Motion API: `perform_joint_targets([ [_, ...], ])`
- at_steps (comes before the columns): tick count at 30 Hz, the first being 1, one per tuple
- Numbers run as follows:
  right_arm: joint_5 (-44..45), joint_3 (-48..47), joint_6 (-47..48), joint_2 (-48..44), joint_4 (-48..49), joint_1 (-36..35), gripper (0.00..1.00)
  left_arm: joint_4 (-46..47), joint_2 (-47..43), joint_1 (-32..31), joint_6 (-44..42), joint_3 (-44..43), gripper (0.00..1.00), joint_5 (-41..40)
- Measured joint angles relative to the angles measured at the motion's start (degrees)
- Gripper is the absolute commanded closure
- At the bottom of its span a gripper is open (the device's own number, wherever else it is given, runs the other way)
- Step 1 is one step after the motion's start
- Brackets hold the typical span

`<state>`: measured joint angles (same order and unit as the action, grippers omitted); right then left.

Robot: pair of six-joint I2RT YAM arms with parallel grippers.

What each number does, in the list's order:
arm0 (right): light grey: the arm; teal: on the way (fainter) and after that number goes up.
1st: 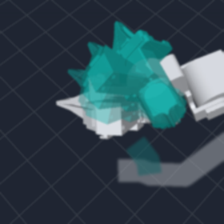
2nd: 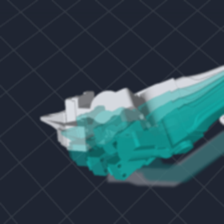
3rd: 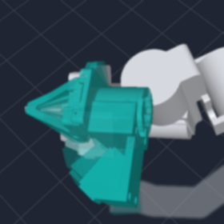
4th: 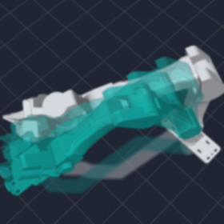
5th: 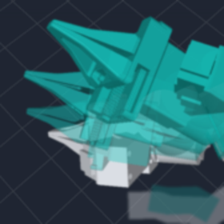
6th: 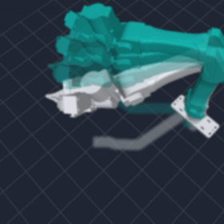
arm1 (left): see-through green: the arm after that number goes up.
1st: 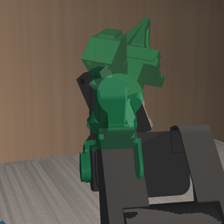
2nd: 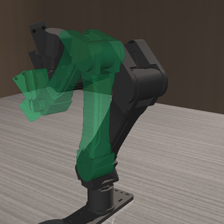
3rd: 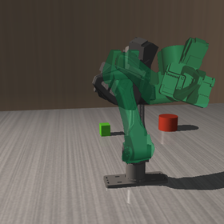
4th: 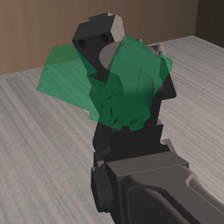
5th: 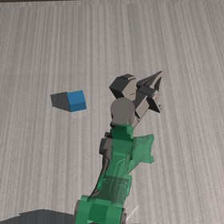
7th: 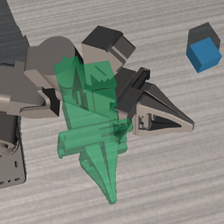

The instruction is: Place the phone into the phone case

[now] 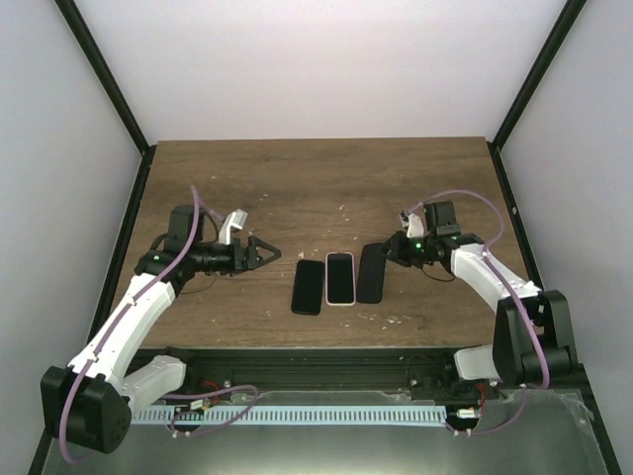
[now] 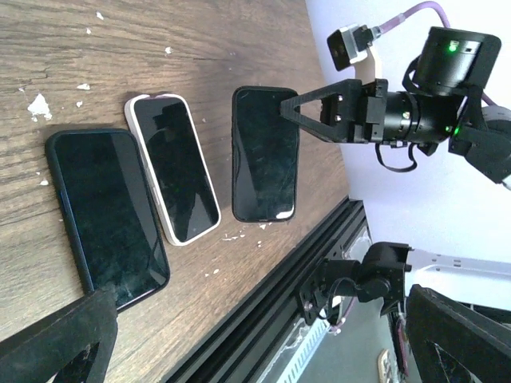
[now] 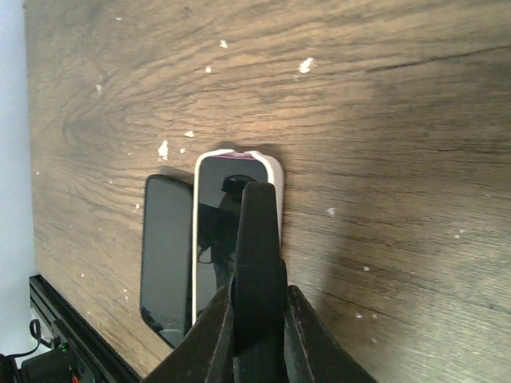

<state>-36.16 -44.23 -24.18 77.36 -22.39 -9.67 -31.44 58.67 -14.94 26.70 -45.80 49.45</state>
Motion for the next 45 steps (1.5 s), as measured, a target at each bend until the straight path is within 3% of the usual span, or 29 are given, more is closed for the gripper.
perform_joint_targets([
  [7,-0.3,0.0,1.9,6.5,0.5,1.7,0.95,-0.6,0.5,0.0,-0.8,-0.1,0.0,-0.5],
  [15,-1.0,-1.0,2.1,11.0,1.9,2.6,0.84,-1.1,0.5,0.0,-1.3,-0.1,0.0,-0.6],
  [18,0.3,-1.2,2.2,12.7,2.3,2.9,0.75,-1.8,0.5,0.0,-1.4,-0.5,0.0,-1.1],
  [26,5.9,-1.9,1.6,11.0,-0.1,3.4,0.23,-3.9,-1.5,0.0,-1.4,-2.9,0.0,-6.8],
  [28,7.0,-3.0,1.5,8.7,-1.9,3.4,0.02,-4.3,-2.1,0.0,-1.4,-3.5,0.0,-8.9],
  [39,12.3,-11.4,1.3,-14.1,-11.5,3.5,0.0,-10.2,-2.9,0.0,-3.0,-14.9,0.0,-23.6],
  [45,14.4,-15.0,0.2,-26.2,-15.1,3.5,0.0,-10.0,-9.4,0.0,-5.1,-19.2,0.0,-28.2],
])
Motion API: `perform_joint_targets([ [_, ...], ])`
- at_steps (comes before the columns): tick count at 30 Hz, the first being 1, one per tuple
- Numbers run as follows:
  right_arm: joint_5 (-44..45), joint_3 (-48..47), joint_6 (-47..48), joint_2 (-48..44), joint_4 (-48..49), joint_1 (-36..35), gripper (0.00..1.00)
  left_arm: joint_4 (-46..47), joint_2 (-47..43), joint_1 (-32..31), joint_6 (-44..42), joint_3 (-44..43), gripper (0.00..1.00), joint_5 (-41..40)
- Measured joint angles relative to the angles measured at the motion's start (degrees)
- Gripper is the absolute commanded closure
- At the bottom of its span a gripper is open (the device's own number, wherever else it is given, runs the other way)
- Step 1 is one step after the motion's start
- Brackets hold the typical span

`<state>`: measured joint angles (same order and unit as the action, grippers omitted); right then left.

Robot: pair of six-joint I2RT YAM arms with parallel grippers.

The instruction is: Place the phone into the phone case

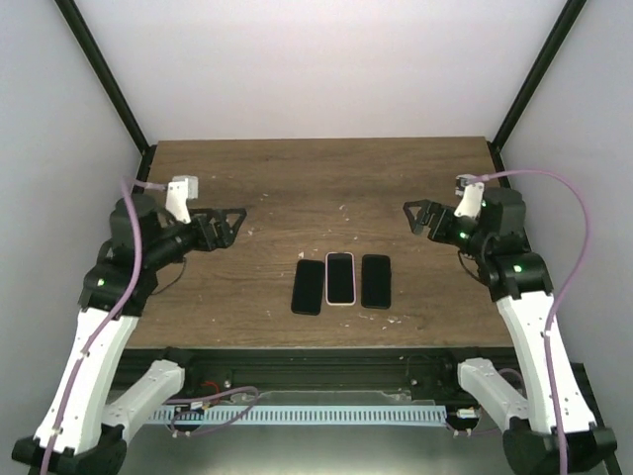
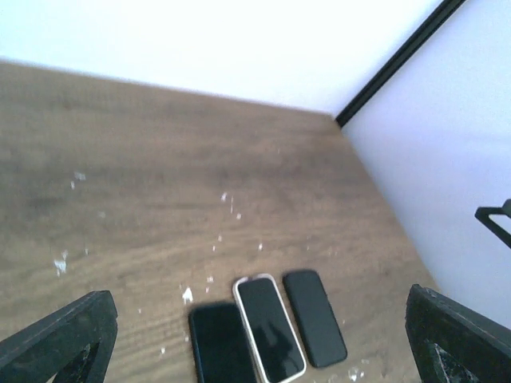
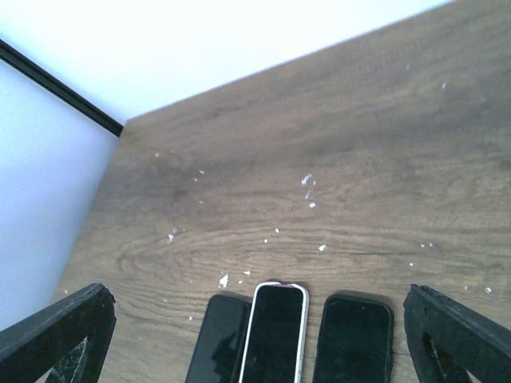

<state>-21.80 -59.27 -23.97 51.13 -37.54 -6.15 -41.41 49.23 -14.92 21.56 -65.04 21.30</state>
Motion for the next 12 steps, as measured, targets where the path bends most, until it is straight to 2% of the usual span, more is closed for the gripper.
perform_joint_targets([
  [5,1.3,-4.3,-1.0,-4.8,-3.3,0.0,0.0,2.7,-6.7,0.0,-0.4,-0.4,0.0,-2.4],
  [12,1.9,-6.0,-2.5,-8.2,-4.5,0.0,0.0,5.4,-9.7,0.0,0.7,1.2,0.0,-1.9],
])
